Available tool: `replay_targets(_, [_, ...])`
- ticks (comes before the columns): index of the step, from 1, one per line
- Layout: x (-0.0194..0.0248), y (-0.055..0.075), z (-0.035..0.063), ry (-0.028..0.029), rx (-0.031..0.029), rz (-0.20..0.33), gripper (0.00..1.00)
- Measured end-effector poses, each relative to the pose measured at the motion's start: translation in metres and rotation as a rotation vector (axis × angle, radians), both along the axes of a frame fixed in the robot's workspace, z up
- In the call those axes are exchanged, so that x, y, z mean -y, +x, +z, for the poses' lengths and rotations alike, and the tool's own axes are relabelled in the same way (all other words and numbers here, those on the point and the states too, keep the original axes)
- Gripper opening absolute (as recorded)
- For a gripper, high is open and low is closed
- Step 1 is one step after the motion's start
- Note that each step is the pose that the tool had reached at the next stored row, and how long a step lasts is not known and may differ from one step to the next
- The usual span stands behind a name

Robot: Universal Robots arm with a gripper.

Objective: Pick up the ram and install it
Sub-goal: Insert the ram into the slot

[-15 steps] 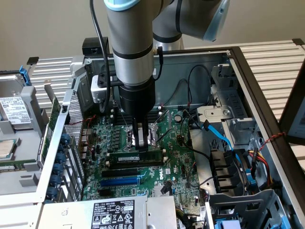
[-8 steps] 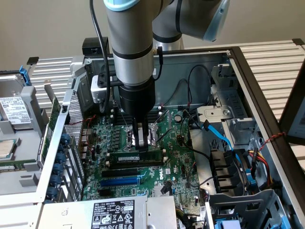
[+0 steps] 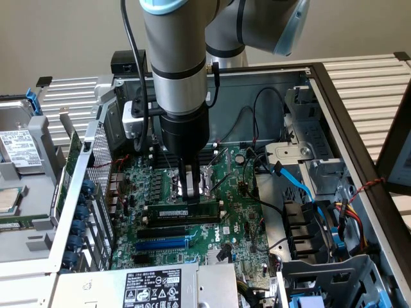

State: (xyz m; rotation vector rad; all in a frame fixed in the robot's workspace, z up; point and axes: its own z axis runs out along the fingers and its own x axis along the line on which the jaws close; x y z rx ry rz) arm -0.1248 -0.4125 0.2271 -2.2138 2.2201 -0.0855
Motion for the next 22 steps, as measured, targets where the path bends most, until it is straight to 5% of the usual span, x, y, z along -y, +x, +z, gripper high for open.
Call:
replay_targets(14, [0.0001,-0.001,0.0005,-0.0001,0.0047,-0.001,0.13])
replay_targets(19, [0.0,-0.003,0.0096,0.0,0.005,-0.001,0.13])
replay_targets(22, [0.0,-0.005,0.017,0.0,0.012,-0.001,0.13])
